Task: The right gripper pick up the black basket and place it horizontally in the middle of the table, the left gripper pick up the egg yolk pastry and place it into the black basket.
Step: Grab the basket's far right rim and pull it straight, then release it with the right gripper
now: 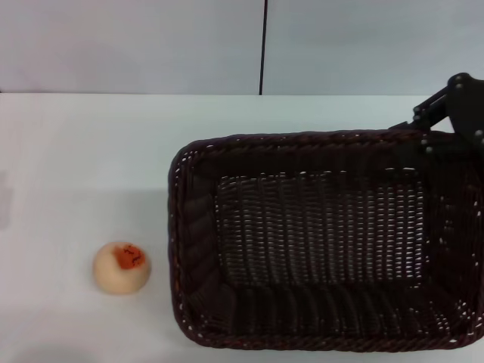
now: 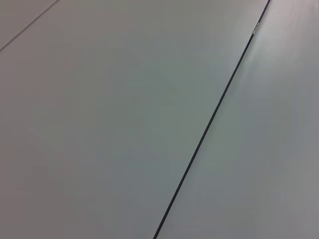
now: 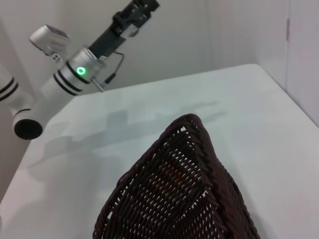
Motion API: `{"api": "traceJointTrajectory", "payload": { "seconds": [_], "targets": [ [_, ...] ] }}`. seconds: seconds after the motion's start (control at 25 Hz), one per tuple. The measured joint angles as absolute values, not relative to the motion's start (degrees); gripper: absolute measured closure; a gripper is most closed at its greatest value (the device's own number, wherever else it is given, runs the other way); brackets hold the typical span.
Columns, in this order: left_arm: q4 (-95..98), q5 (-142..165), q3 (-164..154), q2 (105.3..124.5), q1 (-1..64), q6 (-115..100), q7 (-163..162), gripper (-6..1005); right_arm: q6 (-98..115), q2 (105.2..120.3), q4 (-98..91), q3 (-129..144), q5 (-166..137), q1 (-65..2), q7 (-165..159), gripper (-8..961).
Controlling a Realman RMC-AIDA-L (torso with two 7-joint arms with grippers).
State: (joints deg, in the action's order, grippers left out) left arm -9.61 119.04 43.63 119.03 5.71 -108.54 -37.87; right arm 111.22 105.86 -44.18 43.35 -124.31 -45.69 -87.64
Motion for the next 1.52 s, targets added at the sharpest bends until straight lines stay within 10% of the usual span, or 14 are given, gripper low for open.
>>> {"api": "traceJointTrajectory", "payload": {
  "seconds": [0.76, 0.96, 1.52],
  "targets": [
    [-10.4, 119.0, 42.0, 118.83, 6.2, -108.4, -41.8, 469, 107.8, 107.23, -39.8, 44.0, -124.2, -46.6, -80.1, 740],
    [-10.4, 119.0, 41.5, 118.85, 6.1, -108.5, -43.4, 473, 106.3, 107.41, -39.5, 44.0, -124.1, -46.9, -78.9, 528],
    [-9.9, 119.0, 39.3, 118.68, 6.9, -108.2, -43.7, 483, 97.4, 107.42, -46.6, 43.1, -115.6, -48.9, -75.8, 518]
  ]
}}
